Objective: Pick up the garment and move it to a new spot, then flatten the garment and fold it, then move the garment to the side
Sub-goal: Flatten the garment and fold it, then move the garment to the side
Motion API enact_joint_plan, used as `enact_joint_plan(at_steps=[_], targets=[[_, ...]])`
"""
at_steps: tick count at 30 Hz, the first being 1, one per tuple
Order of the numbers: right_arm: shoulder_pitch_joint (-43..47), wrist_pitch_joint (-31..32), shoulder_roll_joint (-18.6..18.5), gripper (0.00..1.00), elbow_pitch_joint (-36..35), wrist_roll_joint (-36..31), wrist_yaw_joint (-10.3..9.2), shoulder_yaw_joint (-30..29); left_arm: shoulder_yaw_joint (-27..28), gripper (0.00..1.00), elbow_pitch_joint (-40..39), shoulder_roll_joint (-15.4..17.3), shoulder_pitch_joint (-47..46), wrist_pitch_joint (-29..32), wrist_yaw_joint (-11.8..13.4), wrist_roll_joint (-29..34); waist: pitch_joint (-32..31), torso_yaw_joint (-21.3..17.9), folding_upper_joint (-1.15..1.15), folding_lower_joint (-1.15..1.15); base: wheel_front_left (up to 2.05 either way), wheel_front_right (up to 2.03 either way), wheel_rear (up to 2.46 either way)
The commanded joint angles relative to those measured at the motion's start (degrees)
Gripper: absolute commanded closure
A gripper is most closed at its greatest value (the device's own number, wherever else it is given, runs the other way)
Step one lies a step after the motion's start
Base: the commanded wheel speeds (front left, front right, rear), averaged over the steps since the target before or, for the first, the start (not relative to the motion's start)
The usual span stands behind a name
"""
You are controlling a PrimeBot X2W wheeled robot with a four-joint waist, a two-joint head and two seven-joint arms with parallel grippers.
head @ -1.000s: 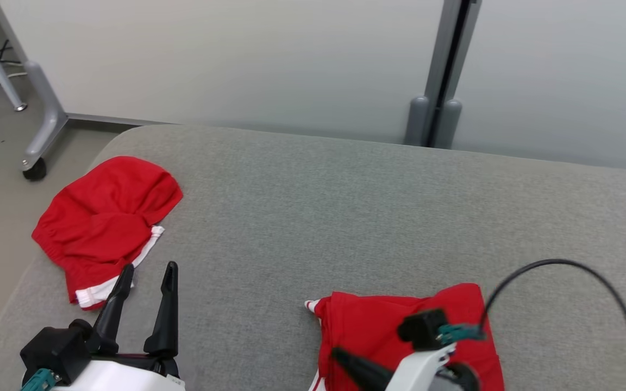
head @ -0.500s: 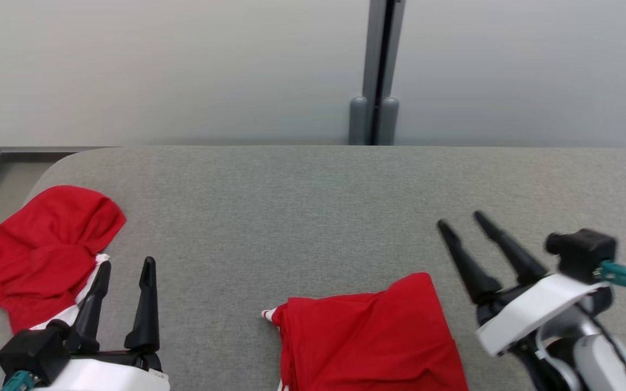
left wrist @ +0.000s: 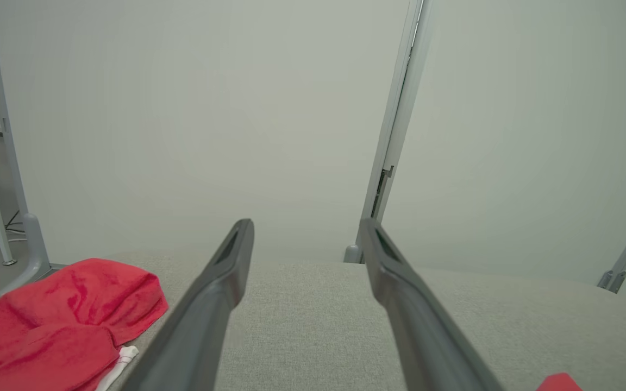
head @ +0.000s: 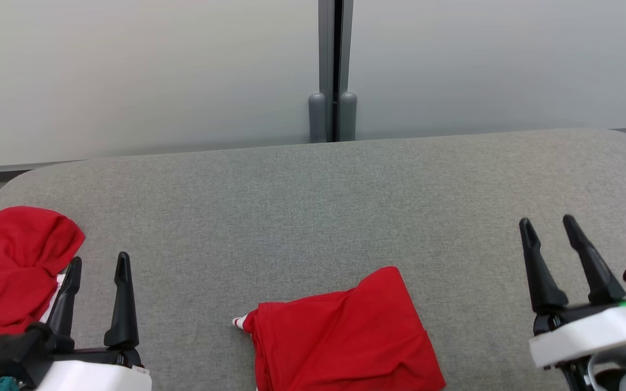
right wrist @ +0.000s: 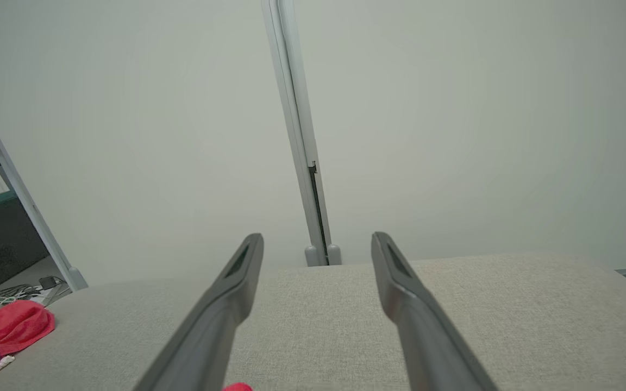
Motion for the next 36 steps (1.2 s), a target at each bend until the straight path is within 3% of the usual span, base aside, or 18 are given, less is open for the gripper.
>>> enact_joint_plan(at_steps=[1, 10, 36], targets=[[1.79, -1.45, -0.47, 0.0, 0.28, -0.84, 0.05, -0.06, 1.25, 0.0, 0.32, -0.47, 0.88, -0.25, -0.67, 1.91, -0.15, -0.15, 0.0, 0.0, 0.0, 0.0, 0.0], [5.83, -5.21, -0.07, 0.0, 3.2, -2.14, 0.05, 0.87, 2.9, 0.0, 3.35, -2.25, 2.43, -0.26, -2.76, 6.91, -0.3, 0.12, 0.0, 0.0, 0.0, 0.0, 0.0], [3.54, -2.15, -0.31, 0.0, 5.86, -1.67, 0.05, 3.28, 3.37, 0.0, 4.98, -4.03, 1.84, -0.24, -4.64, 8.44, -0.04, 1.22, 0.0, 0.0, 0.0, 0.0, 0.0]])
